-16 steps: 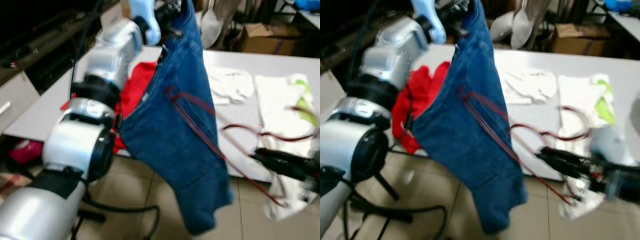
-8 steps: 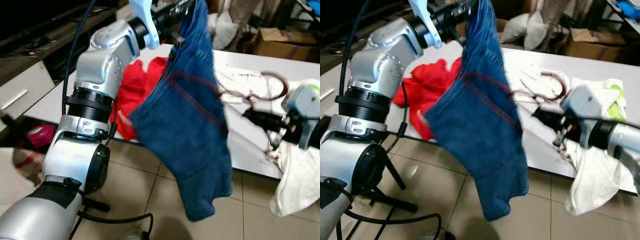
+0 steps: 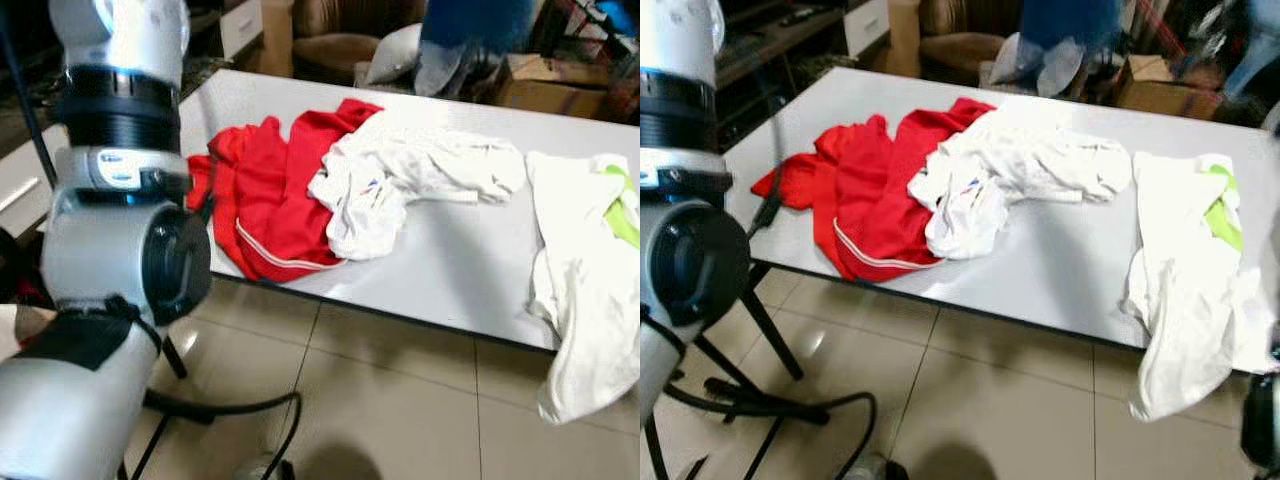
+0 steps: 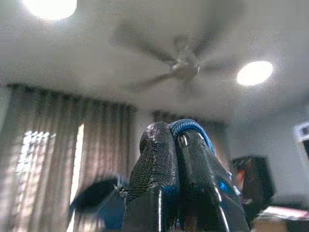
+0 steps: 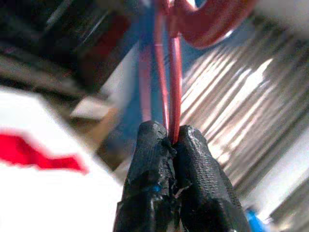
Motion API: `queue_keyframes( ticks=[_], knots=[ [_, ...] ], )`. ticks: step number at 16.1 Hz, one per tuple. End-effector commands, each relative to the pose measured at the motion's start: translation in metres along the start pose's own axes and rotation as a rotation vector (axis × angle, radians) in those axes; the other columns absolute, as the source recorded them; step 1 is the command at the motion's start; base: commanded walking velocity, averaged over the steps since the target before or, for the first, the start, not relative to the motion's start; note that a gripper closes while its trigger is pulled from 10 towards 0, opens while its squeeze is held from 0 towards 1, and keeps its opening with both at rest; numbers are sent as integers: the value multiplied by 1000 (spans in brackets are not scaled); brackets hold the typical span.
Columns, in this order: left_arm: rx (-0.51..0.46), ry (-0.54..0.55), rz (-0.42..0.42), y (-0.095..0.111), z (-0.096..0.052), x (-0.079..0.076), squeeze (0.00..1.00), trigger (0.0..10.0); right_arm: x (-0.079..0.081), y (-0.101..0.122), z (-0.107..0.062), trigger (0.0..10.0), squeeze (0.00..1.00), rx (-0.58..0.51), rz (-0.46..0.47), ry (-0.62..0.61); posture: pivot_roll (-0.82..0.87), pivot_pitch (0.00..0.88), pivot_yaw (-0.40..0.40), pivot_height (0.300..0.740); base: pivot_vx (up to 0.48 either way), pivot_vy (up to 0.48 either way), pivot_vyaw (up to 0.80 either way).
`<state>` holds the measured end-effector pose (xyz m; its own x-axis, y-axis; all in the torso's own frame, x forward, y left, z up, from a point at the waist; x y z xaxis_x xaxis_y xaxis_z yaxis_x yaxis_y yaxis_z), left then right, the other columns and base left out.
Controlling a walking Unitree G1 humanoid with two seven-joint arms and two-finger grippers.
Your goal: Hang hanger
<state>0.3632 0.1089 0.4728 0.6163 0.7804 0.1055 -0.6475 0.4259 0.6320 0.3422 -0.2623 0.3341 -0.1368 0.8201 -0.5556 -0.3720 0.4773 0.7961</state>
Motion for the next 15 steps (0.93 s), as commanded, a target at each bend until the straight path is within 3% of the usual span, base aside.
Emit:
queue_keyframes(
  ticks=[1, 3, 5, 6, 9, 11, 13, 14, 15],
  knots=[
    [120, -26, 13, -36, -7, -11, 0, 10000, 24, -25, -3, 10000, 0, 67, 18, 117, 7, 0, 26, 740, 0, 0, 0],
    [410, -64, 44, -127, -45, -40, 0, 10000, 79, -69, -31, 10000, 0, 199, 48, 355, 13, 0, 17, 740, 0, 0, 0],
    [658, -61, 99, -196, -97, -62, 0, 10000, 117, -86, -70, 10000, 0, 303, 95, 541, 0, 0, 28, 740, 0, 0, 0],
    [737, -54, 149, -216, -118, -68, 0, 10000, 127, -83, -88, 10000, 0, 321, 129, 620, -11, 0, 39, 740, 0, 0, 0],
    [787, 7, 204, -224, -128, -61, 0, 10000, 120, -66, -108, 10000, 0, 313, 170, 651, -28, 0, 57, 740, 0, 0, 0],
    [790, 54, 288, -215, -121, -41, 0, 10000, 106, -41, -124, 10000, 0, 293, 161, 692, -37, 0, 70, 740, 0, 0, 0],
    [820, 77, 311, -214, -124, -31, 0, 10000, 103, -33, -131, 10000, 0, 313, 154, 720, -38, 0, 69, 740, 0, 0, 0],
    [868, 32, 286, -217, -132, -28, 0, 10000, 100, -30, -138, 10000, 0, 348, 146, 739, -37, 0, 68, 740, 0, 0, 0],
    [932, -67, 227, -220, -146, -26, 906, 10000, 94, -27, -142, 10000, 0, 379, 142, 745, -37, 0, 66, 740, 0, 0, 0]
  ],
)
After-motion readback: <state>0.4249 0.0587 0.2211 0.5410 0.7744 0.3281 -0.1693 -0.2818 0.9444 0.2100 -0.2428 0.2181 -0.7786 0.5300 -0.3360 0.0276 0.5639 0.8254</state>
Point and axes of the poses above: a point about 5 cm out from each wrist's last joint towards the gripper, its own z axis pointing out of the wrist towards the gripper, its own y axis along the axis of the wrist's last joint, x = y × z, the point moved 2 cm from there along z, pointing out of the wrist towards the gripper, and after that the axes turned 2 degrees about z, right-handed, at the moved point
